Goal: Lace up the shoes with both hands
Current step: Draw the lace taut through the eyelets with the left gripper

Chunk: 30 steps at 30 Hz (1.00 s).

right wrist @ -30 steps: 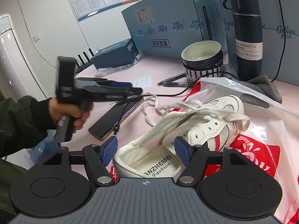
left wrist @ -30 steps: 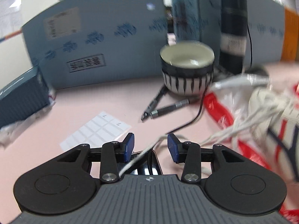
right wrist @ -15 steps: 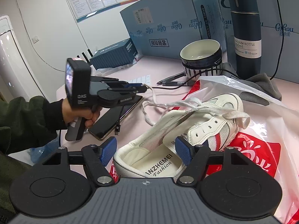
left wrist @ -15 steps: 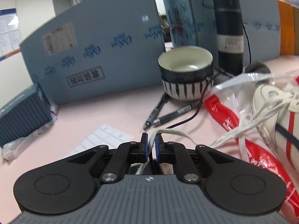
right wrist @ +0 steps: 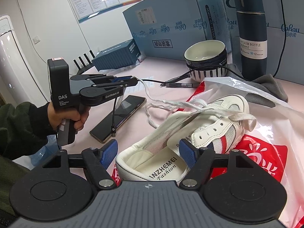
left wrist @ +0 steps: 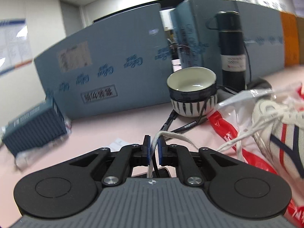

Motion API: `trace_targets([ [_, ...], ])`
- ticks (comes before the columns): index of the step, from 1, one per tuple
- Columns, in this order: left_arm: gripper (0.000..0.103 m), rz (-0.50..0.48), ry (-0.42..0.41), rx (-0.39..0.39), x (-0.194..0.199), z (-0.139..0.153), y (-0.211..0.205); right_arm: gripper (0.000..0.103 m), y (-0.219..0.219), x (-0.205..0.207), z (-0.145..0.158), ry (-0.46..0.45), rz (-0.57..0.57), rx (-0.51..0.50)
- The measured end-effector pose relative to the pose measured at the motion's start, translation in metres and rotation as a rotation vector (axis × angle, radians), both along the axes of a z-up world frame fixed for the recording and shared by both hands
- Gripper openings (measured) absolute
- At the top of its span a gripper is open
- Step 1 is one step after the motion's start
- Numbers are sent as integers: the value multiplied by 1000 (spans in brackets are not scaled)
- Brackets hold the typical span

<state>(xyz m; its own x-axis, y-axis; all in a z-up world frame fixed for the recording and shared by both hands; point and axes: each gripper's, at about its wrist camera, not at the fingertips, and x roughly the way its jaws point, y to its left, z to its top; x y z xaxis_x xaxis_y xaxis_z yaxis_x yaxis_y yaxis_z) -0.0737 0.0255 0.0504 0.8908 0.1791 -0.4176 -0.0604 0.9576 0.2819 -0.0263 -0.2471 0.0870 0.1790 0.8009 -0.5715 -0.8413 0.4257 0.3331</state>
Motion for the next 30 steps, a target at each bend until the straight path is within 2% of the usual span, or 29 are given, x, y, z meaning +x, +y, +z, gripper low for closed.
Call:
trace_targets([
  [6, 7, -22, -17, 118, -3, 0, -15, 70, 0, 1, 0, 4, 5, 3],
  [8, 6, -12, -19, 113, -2, -1, -15, 70, 0, 1, 0, 5, 5, 4],
  [10, 2, 9, -24, 99, -2, 1, -13, 70, 0, 1, -1, 5, 6, 3],
  [16, 1, 79, -31, 33, -3, 9, -5, 70, 0, 0, -1, 0, 4, 4],
  [24, 1, 210, -71, -119, -15, 24, 16, 70, 0, -1, -3, -7, -7, 5],
  [30, 1, 218, -90, -155, -21, 31, 25, 69, 1, -3, -2, -20, -24, -4],
])
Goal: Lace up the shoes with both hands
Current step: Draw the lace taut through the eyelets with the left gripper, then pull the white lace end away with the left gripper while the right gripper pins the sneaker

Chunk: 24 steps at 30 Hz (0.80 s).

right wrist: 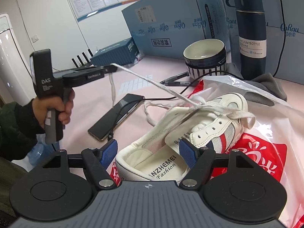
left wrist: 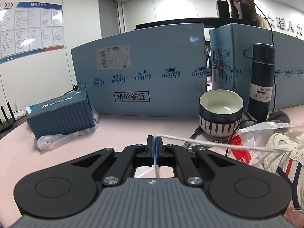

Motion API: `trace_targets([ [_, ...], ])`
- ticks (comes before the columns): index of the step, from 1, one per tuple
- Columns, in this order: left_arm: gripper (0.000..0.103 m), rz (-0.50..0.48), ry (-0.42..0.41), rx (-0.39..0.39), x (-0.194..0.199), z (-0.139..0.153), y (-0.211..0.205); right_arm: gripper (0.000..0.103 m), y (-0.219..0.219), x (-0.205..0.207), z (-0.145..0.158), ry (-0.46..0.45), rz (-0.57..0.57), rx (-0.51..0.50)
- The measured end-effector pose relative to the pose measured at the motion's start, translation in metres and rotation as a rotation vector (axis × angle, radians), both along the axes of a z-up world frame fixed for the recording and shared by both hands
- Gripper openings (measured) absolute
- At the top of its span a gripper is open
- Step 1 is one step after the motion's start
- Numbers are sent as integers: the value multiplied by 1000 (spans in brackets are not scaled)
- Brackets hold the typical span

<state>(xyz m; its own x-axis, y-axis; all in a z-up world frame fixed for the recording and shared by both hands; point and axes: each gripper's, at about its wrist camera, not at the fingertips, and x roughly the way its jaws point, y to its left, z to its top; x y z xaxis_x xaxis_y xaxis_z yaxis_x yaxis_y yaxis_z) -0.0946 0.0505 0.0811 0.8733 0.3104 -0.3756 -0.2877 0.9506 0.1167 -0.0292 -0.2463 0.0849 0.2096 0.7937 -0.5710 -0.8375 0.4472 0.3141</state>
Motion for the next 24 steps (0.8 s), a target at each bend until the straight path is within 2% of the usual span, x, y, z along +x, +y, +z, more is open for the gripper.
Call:
trace_targets([
  [6, 1, -5, -7, -24, 0, 3, 0, 69, -17, 6, 13, -60, -129, 103],
  [9, 1, 4, -15, -54, 1, 4, 3, 66, -20, 17, 4, 4, -180, 68],
  [13, 1, 9, -21, -71, 3, 5, 7, 49, -26, 27, -12, 67, -233, 29],
  [14, 1, 12, -23, -72, 3, 5, 8, 48, -28, 27, -15, 74, -236, 31],
  [16, 1, 19, -29, -77, 4, 5, 10, 36, -28, 27, -18, 59, -236, 6],
  [18, 1, 29, -36, -80, 5, 7, 12, 33, -28, 25, -20, 38, -237, -14],
  [19, 1, 35, -40, -79, 5, 8, 13, 28, -28, 25, -20, 30, -243, -21],
  [24, 1, 72, -62, -89, 4, 14, 22, 28, -26, 22, -19, 4, -240, -53],
])
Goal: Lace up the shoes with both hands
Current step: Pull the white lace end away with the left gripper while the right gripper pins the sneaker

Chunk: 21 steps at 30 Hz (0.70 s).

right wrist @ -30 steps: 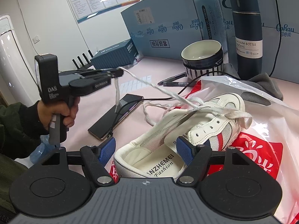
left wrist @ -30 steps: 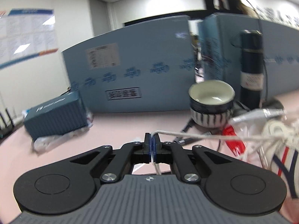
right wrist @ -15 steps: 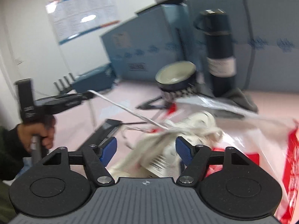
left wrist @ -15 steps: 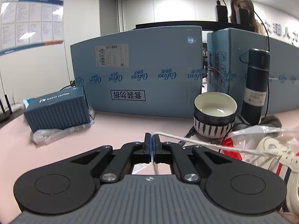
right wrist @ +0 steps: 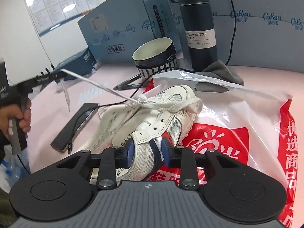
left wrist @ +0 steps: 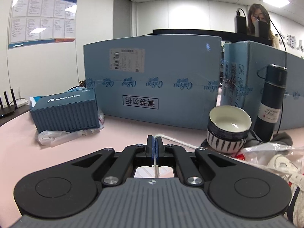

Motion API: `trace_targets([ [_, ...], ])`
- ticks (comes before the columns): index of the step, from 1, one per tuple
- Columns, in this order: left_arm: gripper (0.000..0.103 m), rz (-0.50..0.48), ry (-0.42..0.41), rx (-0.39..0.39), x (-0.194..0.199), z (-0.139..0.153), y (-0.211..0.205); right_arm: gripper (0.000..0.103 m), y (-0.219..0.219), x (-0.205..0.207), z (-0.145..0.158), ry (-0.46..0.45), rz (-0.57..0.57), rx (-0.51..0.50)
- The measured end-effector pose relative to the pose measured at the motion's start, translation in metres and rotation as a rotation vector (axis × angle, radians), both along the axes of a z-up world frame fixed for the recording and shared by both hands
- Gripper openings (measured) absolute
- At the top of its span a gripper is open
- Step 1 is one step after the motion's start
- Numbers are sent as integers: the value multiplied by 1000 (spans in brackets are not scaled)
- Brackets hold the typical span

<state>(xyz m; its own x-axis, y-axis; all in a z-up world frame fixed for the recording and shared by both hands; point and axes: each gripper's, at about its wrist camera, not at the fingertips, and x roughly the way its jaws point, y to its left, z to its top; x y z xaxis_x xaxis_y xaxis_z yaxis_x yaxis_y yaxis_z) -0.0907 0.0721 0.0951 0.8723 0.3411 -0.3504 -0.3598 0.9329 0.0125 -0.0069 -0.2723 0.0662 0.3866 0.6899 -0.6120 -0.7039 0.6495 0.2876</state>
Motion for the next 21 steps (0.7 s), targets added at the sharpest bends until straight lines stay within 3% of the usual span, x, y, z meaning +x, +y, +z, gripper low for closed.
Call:
trace_targets([
  [21, 1, 225, -72, 3, -24, 29, 63, 27, -1, 1, 0, 26, -18, 6],
])
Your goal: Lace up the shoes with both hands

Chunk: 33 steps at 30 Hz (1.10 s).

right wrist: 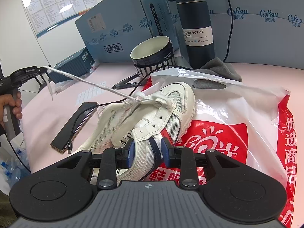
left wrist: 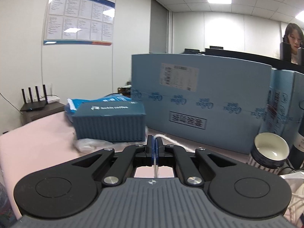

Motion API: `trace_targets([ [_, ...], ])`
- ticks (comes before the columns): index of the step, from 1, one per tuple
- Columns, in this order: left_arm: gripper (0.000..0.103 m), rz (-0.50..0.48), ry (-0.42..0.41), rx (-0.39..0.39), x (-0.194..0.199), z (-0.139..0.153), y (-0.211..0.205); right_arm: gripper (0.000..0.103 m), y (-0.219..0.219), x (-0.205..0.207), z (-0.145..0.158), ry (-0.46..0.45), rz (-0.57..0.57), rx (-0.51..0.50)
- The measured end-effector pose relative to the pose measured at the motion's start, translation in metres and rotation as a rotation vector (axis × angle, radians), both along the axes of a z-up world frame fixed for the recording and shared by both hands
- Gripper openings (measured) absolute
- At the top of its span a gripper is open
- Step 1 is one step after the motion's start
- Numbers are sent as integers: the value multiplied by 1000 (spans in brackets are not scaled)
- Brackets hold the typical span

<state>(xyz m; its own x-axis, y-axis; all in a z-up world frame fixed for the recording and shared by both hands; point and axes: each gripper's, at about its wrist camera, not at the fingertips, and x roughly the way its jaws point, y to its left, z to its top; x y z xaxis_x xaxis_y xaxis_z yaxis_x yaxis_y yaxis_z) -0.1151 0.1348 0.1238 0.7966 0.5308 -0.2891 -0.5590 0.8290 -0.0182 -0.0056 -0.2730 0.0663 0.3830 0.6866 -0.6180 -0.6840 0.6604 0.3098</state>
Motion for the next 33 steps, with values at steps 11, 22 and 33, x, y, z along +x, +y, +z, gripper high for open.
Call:
trace_targets([
  [11, 2, 79, 70, -24, -10, -4, 17, 27, -1, 0, 0, 6, 3, 0],
  [22, 29, 52, 258, -54, -43, -30, -2, 42, -20, 5, 12, 18, -20, 35],
  [33, 73, -42, 308, 25, -25, -6, -32, 63, -35, 38, 74, -70, 30, 41],
])
